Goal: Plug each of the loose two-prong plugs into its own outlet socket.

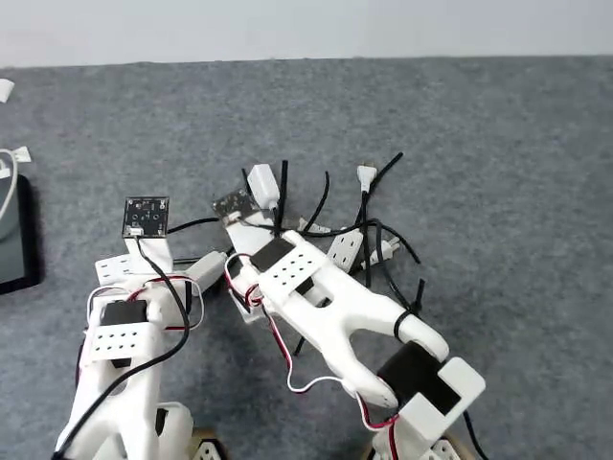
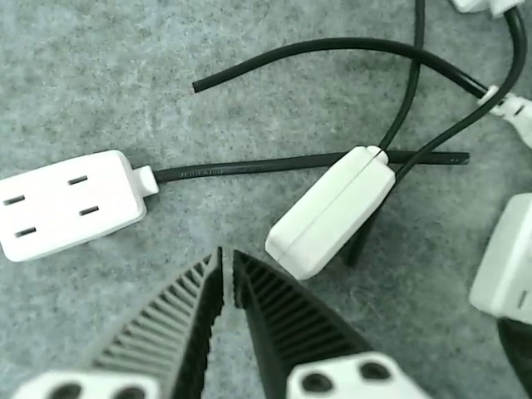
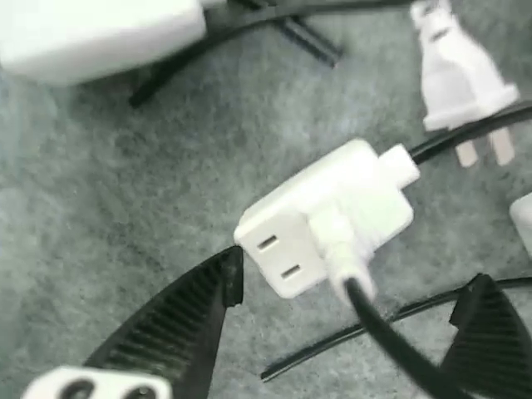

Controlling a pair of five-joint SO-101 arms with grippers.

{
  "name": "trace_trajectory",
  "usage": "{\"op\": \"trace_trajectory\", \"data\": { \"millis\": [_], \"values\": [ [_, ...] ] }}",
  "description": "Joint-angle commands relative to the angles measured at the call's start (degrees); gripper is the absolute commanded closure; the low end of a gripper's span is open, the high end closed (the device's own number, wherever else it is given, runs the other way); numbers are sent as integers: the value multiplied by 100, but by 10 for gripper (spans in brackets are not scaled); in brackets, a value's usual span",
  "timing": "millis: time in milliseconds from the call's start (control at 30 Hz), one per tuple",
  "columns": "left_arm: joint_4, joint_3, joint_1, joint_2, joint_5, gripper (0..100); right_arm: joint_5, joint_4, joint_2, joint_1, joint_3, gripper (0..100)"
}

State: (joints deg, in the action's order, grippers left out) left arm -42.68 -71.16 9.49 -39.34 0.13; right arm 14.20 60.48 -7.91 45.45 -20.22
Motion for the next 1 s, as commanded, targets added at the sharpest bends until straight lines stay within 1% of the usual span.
{"op": "trace_trajectory", "data": {
  "millis": [0,133,267,400,500,600,700,767,867,967],
  "values": [
    [158,40,26,-132,-255,988,431,-31,31,75,343,608],
    [158,40,26,-132,-299,988,738,-207,31,92,334,608],
    [158,40,26,-132,-290,988,1037,-426,-13,295,290,609],
    [158,40,26,-132,-299,988,1055,-769,-426,198,334,632],
    [158,40,26,-123,-299,988,1046,-699,-541,127,413,696],
    [158,40,26,-132,-308,988,1046,-585,-523,101,475,809],
    [158,40,26,-132,-308,988,1011,-585,-541,-110,475,926],
    [158,40,26,-132,-308,988,765,-541,-532,-312,475,992],
    [158,40,26,-132,-308,988,554,-136,-426,-655,492,991],
    [158,40,26,-132,-308,988,360,312,4,-1112,519,990]
  ]
}}
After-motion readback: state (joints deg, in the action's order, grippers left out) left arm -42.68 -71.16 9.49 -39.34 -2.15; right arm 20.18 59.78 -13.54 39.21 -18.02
